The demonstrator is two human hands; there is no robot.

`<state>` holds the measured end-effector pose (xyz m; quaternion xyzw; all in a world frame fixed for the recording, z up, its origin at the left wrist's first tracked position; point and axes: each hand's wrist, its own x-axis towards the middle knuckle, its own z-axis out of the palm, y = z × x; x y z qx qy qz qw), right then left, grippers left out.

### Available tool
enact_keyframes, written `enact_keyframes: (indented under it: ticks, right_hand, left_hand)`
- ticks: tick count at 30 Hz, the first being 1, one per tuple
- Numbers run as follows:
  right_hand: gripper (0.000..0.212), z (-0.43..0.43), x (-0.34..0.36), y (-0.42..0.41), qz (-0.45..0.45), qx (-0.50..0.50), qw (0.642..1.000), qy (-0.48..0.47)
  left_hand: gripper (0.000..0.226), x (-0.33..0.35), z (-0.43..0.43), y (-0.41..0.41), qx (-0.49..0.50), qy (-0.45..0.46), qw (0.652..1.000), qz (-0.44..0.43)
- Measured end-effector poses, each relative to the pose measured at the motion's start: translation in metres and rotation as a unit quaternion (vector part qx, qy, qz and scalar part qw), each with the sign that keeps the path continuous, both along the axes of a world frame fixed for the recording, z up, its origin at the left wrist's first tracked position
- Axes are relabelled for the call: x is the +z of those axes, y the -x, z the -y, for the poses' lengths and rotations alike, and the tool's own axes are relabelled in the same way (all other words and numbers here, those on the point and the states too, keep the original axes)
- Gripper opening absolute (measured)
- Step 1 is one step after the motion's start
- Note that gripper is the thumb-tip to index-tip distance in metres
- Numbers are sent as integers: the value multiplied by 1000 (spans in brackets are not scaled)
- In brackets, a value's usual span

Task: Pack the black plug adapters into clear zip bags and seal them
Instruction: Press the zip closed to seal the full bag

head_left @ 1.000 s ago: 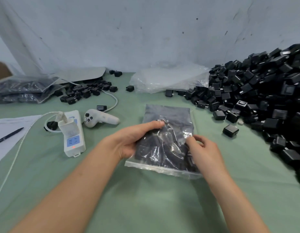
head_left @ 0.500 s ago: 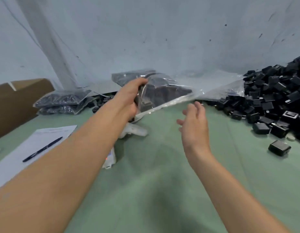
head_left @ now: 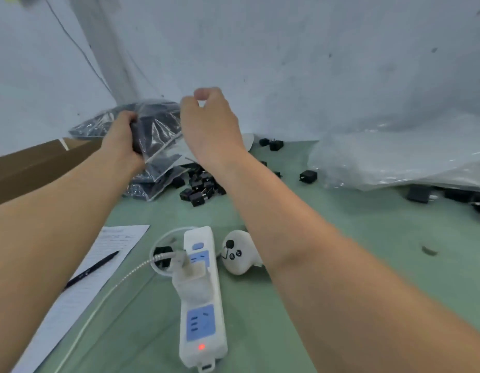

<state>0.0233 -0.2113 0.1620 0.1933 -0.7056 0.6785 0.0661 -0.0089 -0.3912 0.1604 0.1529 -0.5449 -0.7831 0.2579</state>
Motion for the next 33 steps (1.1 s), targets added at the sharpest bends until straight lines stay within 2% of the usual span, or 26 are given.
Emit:
enact_keyframes:
  ticks: [2,5,9,17,22,25,28,29,30,31,32,33]
  right_hand:
    - [40,10,-10,16,-10,0,1000,-7]
    - [39,13,-28,32,-17,-7,1000,-5]
    - [37,13,-48,32,-11,-3,1000,-29]
    - [38,11,-55,12,1,0,997,-82]
    - [38,19,-52,-1,-15,-3,992,-122]
    - [37,21,-53,-9,-39,3,987,-153]
    - [38,9,-55,-9,-65,-16,983,-171]
    - [38,3,-55,-11,-61,-24,983,-173]
    - [38,-5,-56,-13,-54,-33,983,-174]
    - [39,-13,-56,-17,-47,-39,982,-177]
    - [39,-22,-55,-21,-42,-44,981,-183]
    - [39,-32,-53,-25,-38,-51,980,-187]
  left_hand:
    - [16,-23,21,13,16,-29,999,12]
    - [31,-75,41,17,29,-72,996,40]
    - [35,-120,38,-1,28,-83,993,78]
    - [24,-103,65,-48,103,-83,990,56]
    - [9,-110,98,-57,96,-67,979,167]
    - [23,-123,107,-48,109,-56,961,247]
    - [19,-109,105,-36,174,-39,943,282]
    - [29,-99,107,-34,217,0,934,285]
    - [46,-86,100,-32,303,58,907,287]
    - [61,-68,89,-33,378,64,892,240]
    - [69,-46,68,-39,397,71,888,221]
    - [69,-27,46,-44,378,120,886,242]
